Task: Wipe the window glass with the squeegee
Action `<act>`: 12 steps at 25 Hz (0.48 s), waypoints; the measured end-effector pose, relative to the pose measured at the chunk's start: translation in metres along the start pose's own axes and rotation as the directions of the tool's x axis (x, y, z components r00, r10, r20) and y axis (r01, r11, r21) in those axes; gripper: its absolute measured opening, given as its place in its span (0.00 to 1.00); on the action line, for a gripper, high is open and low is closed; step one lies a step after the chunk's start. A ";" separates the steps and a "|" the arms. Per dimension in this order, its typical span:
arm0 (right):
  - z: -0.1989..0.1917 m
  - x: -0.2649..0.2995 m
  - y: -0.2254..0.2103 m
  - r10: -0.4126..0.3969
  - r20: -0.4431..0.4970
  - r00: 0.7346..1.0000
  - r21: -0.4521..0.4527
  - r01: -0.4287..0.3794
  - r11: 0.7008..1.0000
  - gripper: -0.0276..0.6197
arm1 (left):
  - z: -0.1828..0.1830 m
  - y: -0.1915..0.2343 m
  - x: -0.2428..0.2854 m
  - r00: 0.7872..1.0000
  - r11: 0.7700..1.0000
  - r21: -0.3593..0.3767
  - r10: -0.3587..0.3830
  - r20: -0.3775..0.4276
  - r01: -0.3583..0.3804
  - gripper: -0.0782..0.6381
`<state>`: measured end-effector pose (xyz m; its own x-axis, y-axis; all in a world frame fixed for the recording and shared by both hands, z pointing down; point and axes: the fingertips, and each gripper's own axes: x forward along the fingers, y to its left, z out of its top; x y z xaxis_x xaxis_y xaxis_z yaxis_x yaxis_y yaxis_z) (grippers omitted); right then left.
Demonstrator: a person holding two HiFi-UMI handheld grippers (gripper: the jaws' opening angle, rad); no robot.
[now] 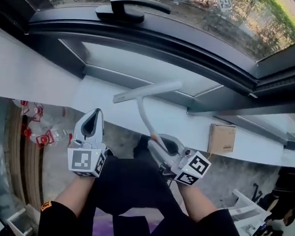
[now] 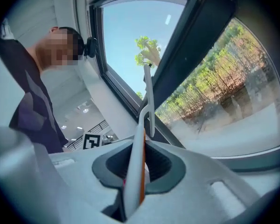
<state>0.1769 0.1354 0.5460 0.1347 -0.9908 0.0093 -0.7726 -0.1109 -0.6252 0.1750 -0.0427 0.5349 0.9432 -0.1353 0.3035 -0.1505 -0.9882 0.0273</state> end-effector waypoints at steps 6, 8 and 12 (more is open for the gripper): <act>-0.064 0.032 0.015 -0.044 -0.169 0.985 -0.026 0.040 0.999 0.11 | -0.032 0.020 -0.047 1.000 0.998 -0.055 0.026 0.011 -0.025 0.13; -0.083 0.044 0.030 -0.045 -0.215 0.976 -0.039 0.037 0.999 0.11 | -0.047 0.033 -0.072 0.999 0.997 -0.069 0.044 0.013 -0.043 0.13; -0.135 0.065 0.068 -0.075 -0.277 0.958 -0.047 0.065 0.997 0.11 | -0.096 0.067 -0.134 0.998 0.995 -0.082 0.063 -0.019 -0.065 0.13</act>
<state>0.0490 0.0533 0.6090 0.0152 -0.9620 0.2725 -0.7906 -0.1784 -0.5858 0.0098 -0.0834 0.5872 0.9258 -0.1962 0.3231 -0.2351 -0.9682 0.0857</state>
